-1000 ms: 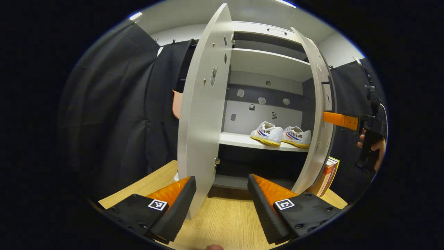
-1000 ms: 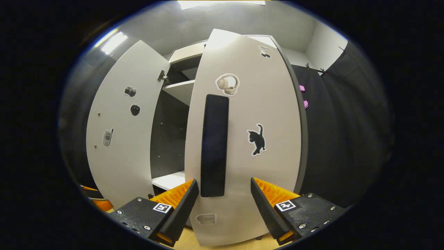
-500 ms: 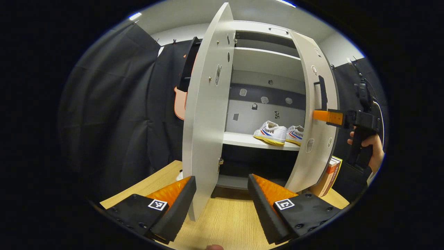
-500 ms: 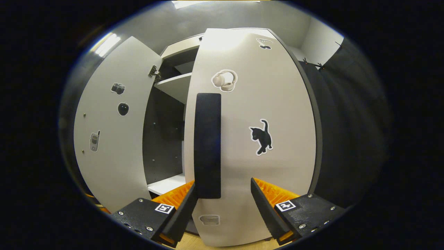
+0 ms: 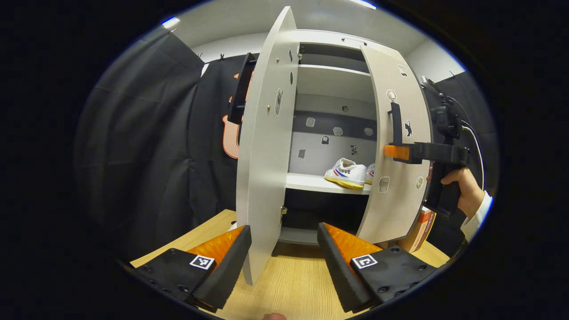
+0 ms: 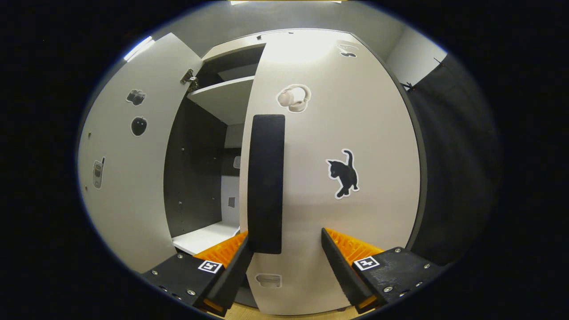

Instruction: Grab one shoe with the right hand and put it into the shoe cabinet, grab the other shoe with the left hand and put it into the shoe cabinet; then close the right door with the right hand and the left door with the left hand.

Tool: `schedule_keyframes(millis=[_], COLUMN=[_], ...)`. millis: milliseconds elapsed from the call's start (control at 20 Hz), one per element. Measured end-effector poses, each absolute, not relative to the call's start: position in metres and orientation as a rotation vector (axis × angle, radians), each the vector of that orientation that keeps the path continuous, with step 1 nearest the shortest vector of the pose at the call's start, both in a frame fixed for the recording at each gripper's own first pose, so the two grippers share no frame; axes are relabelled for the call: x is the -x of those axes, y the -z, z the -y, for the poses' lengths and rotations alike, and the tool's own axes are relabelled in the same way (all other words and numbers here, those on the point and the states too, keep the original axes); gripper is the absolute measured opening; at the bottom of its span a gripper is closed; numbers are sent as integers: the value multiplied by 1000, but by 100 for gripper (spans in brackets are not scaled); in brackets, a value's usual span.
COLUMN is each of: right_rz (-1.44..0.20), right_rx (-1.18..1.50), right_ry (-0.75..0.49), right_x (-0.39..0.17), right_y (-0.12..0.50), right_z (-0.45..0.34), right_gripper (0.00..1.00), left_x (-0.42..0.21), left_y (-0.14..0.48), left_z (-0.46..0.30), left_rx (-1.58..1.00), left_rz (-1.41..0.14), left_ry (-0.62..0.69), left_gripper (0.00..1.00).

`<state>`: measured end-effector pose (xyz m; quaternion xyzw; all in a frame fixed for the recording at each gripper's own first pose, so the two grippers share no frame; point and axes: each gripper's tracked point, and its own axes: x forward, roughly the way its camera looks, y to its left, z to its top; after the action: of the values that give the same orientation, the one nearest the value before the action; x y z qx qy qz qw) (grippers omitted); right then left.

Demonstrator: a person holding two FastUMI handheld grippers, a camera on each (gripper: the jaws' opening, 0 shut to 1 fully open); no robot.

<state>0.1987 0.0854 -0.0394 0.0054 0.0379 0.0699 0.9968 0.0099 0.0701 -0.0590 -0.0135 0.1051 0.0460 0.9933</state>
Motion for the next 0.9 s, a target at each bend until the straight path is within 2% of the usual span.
schedule_keyframes(millis=[350,400,800,850,900], right_rz=[-51,-46,-65,-74,-82], right_rx=[20,26,20,16,15], right_ry=[-133,-136,-96,-88,-79], right_x=[-178,-167,-64,-53,-41], right_y=[29,27,26,30,34], right_z=[-78,-75,-29,-21,-14], right_gripper=[94,94,94,97,94], left_x=[-9,-9,-17,-18,-19], left_y=[48,44,18,15,13], left_z=[-67,-64,-46,-44,-43], left_rx=[31,29,34,34,33], left_rz=[-188,-182,-137,-131,-128], left_ry=[-77,-72,-33,-30,-30], left_gripper=[94,96,94,94,96])
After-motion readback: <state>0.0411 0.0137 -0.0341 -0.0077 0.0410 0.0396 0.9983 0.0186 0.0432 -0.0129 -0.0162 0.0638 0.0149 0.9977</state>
